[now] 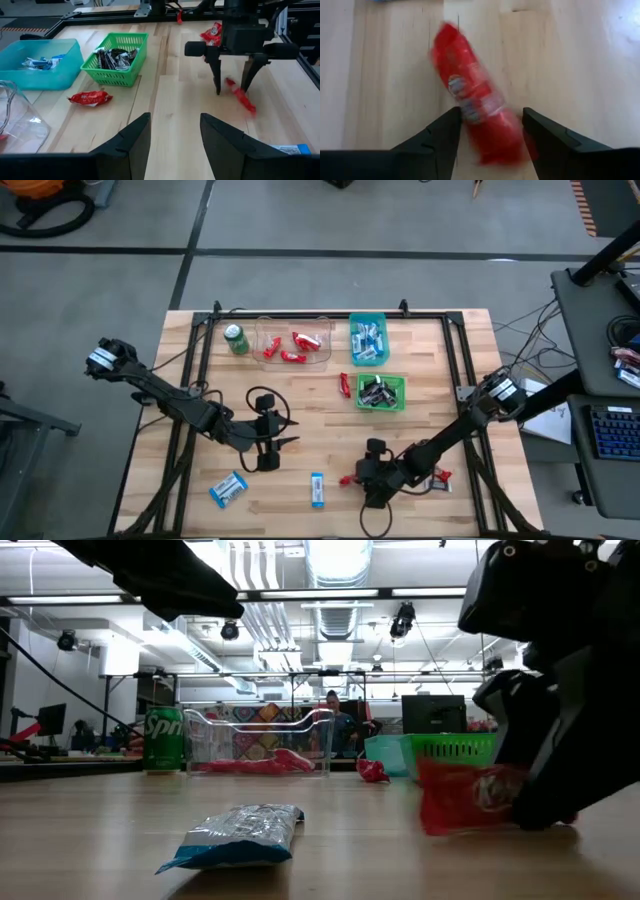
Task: Sort candy
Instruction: Put the red chocolate bar into the transparent bin
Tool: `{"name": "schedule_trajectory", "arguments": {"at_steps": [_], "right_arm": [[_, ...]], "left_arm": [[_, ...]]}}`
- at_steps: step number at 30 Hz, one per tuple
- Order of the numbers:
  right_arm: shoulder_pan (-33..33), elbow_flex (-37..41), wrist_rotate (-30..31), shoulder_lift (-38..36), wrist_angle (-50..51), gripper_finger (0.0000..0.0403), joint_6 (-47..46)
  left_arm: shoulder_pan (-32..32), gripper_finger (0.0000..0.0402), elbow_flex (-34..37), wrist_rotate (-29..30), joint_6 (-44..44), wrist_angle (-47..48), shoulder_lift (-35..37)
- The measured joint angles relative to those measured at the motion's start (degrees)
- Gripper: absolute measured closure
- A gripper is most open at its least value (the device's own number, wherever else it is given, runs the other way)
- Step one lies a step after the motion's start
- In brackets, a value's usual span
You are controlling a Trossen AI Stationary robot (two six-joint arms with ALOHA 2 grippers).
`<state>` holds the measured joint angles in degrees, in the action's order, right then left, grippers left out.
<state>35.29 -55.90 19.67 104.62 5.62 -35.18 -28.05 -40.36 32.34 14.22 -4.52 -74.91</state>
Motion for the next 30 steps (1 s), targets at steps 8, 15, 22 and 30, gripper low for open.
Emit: {"name": "schedule_trajectory", "arguments": {"at_steps": [8,15,22,30], "right_arm": [[-1.48,0.01,-0.81,0.47,-1.45,0.0270,2.46],[-2.12,0.07,0.04,-0.60,-1.19,0.0352,8.37],[-2.72,0.22,17.43,-2.86,-3.05,0.0368,19.03],[-5.97,0.17,31.25,-4.67,-26.79,0.0369,41.33]], "left_arm": [[0.00,0.0248,0.00,-0.02,-0.52,-2.13,0.00],[0.00,0.0248,0.00,-1.46,-1.31,-4.88,0.00],[0.00,0.0248,0.79,-4.70,-1.44,-8.11,0.00],[0.04,0.0248,0.92,-4.63,-3.93,-14.48,-5.12]]}}
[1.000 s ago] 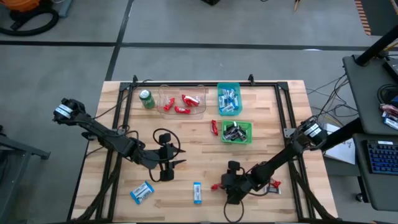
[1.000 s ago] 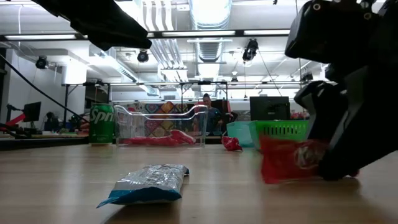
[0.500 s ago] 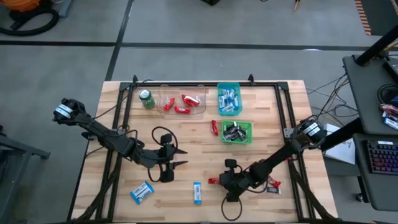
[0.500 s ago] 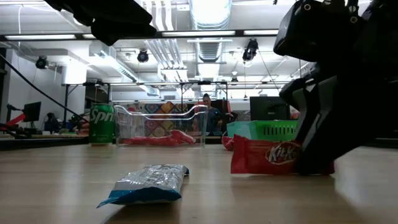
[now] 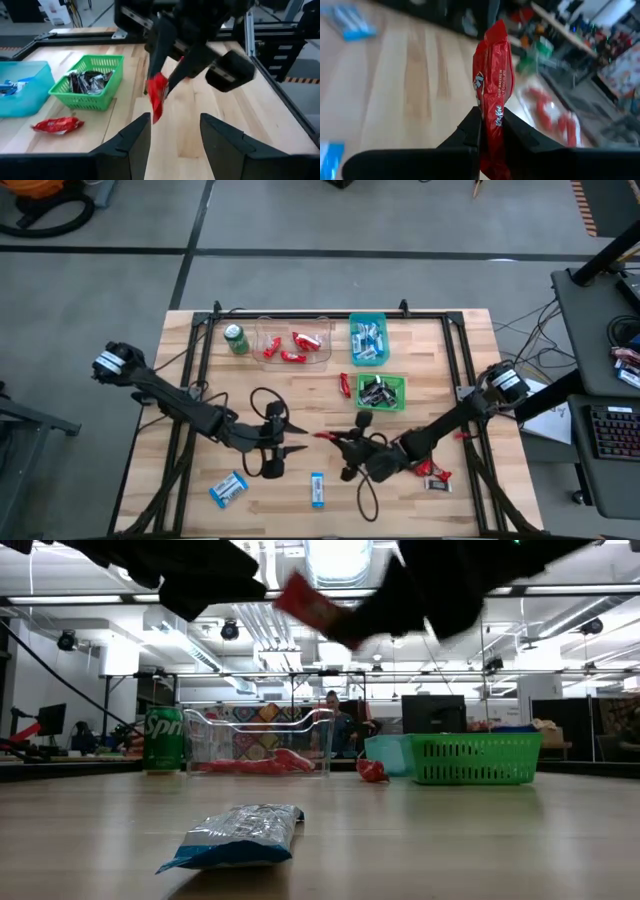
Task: Sort candy
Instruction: Put the red chocolate bar into the transparent bin
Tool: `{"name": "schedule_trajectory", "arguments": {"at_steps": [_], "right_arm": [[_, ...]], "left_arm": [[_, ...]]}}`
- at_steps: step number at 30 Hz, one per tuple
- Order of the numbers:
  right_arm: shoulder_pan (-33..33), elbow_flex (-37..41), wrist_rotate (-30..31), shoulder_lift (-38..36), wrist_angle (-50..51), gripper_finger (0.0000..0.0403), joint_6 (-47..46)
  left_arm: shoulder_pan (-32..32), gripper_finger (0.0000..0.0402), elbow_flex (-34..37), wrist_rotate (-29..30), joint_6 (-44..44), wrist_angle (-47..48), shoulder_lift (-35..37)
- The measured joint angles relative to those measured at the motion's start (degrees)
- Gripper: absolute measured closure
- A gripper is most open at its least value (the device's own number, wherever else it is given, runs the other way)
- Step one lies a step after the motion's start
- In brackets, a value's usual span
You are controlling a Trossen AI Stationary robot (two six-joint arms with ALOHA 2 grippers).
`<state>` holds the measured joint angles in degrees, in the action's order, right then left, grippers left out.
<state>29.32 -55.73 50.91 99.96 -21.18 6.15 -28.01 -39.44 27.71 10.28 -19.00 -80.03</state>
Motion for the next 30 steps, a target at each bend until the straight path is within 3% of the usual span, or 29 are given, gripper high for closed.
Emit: {"name": "schedule_trajectory", "arguments": {"at_steps": [7,30], "right_arm": [[-2.38,-0.04,-3.67,-0.08,-7.22,0.0369,6.31],[-3.13,-0.12,-7.61,-0.10,-7.25,0.0369,4.25]], "left_arm": [[0.13,0.0248,0.00,3.97,-0.85,-4.51,-3.51],[1.68,0.0248,-0.26,11.43,-5.27,-9.74,-4.78]]}}
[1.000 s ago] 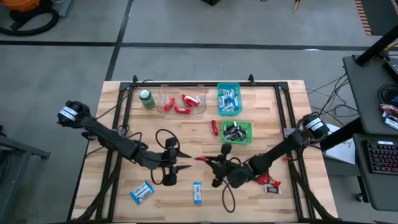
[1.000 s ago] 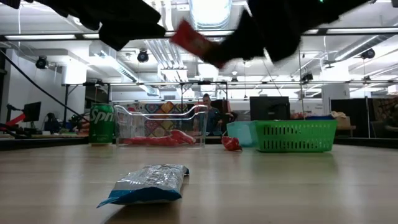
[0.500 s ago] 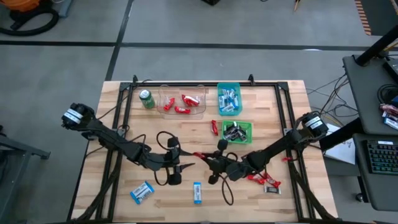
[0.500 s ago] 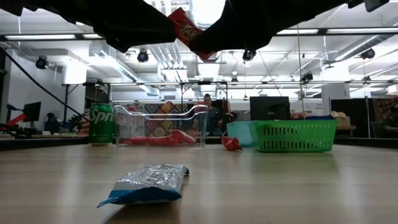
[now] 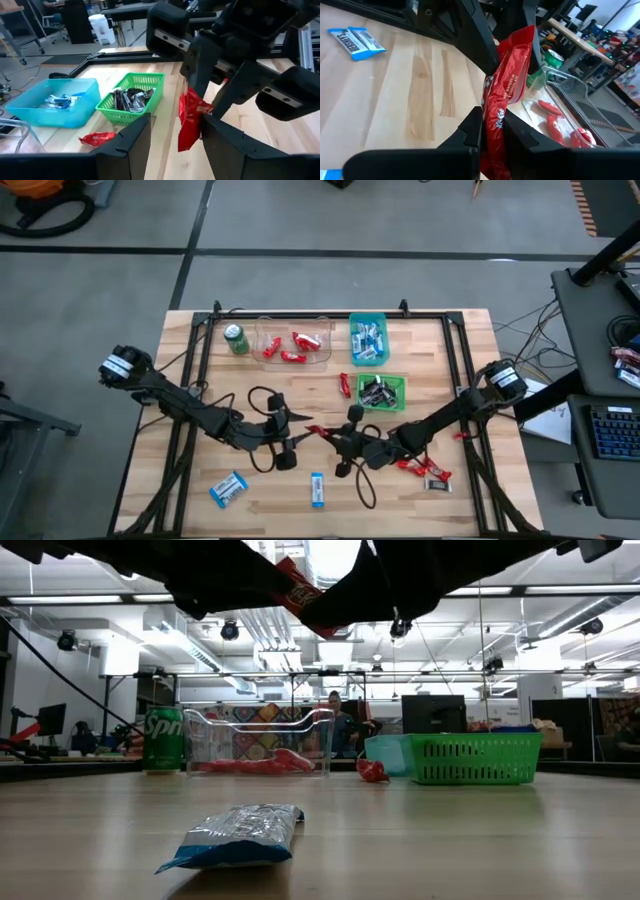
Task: Sort candy
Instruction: Put the red chocolate bar into the transparent bin
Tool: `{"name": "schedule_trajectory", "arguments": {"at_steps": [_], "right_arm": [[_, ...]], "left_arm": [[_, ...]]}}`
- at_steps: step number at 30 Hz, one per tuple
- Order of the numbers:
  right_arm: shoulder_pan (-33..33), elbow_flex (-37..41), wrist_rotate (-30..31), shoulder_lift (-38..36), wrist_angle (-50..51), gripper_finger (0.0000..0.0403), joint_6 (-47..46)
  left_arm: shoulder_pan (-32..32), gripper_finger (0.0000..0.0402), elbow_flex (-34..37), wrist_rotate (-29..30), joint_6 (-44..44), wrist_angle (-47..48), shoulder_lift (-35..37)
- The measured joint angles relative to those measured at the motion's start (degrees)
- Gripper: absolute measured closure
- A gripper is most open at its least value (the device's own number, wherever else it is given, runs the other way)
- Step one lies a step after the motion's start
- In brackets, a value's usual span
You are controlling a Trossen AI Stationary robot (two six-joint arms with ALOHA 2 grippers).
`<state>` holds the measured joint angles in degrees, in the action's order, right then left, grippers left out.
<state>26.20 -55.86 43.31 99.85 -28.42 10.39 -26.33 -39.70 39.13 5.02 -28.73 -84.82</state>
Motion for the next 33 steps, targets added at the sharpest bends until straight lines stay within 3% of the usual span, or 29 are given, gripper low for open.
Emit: {"name": "schedule_trajectory", "arguments": {"at_steps": [9,13,20,25,33], "right_arm": [[0.00,0.00,-0.46,0.00,0.12,0.0369,-0.61],[-0.09,0.00,-0.21,0.00,0.26,0.0363,-1.95],[-0.44,0.00,2.62,0.00,0.43,0.0318,-6.26],[-0.61,0.02,9.59,-0.34,1.11,0.0313,-12.28],[-0.93,0.02,9.78,-4.13,7.10,0.0312,-20.43]], "left_arm": [[-0.02,0.0261,0.00,-4.17,-2.76,-0.91,-0.02],[0.00,0.0299,0.00,-4.28,-3.14,-1.05,-0.02],[0.19,0.0391,0.00,-3.80,-3.87,-0.93,-0.02],[0.45,0.0388,0.00,2.09,-4.72,-0.65,0.38],[4.85,0.0398,0.09,4.53,-7.06,0.30,3.54]]}}
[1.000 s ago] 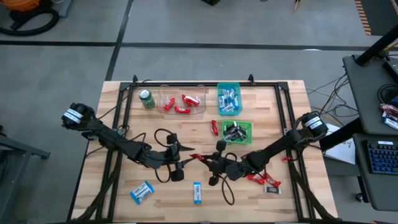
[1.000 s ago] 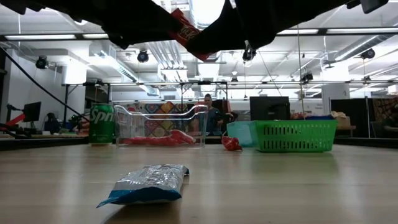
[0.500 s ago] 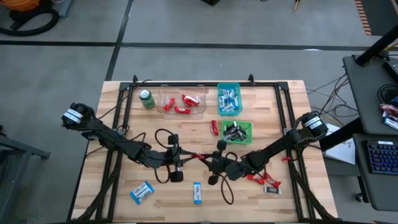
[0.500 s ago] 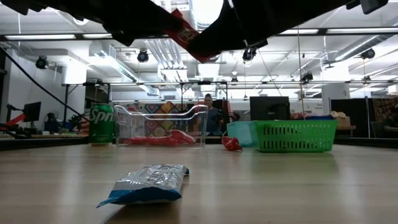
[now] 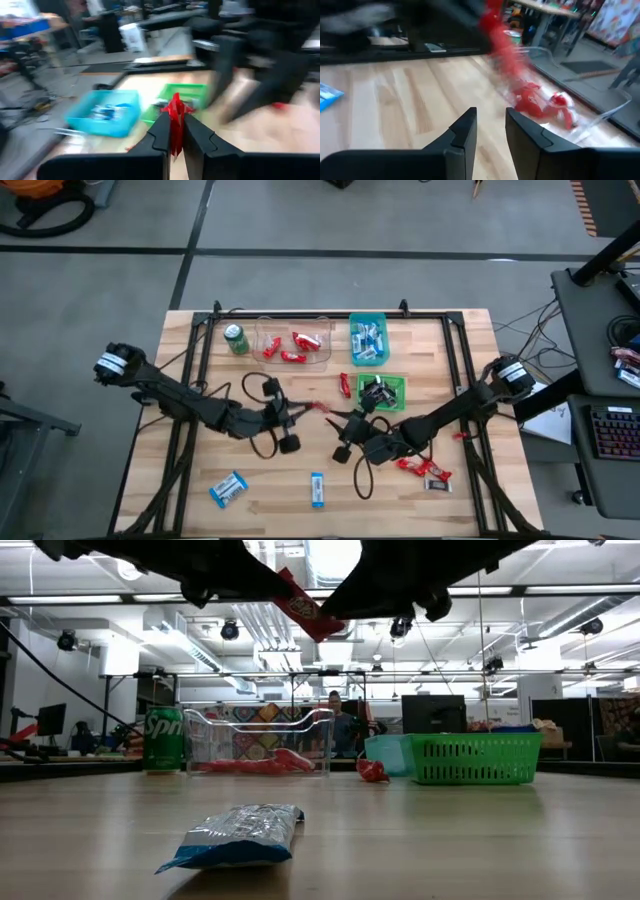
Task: Sort candy
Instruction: Put the red chocolate bar into the transparent bin
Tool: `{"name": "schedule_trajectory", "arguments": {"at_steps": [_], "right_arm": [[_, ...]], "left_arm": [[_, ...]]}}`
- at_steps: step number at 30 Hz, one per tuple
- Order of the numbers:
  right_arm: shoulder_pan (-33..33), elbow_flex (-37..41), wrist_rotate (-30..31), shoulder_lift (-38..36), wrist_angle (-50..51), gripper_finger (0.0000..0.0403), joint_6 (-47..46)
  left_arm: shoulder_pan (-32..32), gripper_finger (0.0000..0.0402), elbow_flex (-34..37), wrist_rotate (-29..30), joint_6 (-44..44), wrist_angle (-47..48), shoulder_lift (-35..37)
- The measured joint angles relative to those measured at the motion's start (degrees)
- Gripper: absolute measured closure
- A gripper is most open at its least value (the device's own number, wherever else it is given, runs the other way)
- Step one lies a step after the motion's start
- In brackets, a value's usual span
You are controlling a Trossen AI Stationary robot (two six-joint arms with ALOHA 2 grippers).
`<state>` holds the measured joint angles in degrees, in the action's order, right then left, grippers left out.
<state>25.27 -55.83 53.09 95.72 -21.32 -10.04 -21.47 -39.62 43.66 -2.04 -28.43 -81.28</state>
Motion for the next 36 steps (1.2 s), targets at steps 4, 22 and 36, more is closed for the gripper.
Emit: {"name": "schedule_trajectory", "arguments": {"at_steps": [4,22,36], "right_arm": [[-0.04,0.00,0.67,-1.47,3.55,0.0312,-3.52],[-0.41,0.02,0.95,-1.90,10.18,0.0312,-7.77],[-0.83,0.02,0.68,-1.88,11.69,0.0312,-9.07]], "left_arm": [[4.76,0.0399,0.00,1.24,-1.68,2.99,2.90],[38.12,0.0399,0.02,-19.65,20.76,31.61,7.39],[38.14,0.0344,0.02,-14.15,20.61,31.38,5.49]]}}
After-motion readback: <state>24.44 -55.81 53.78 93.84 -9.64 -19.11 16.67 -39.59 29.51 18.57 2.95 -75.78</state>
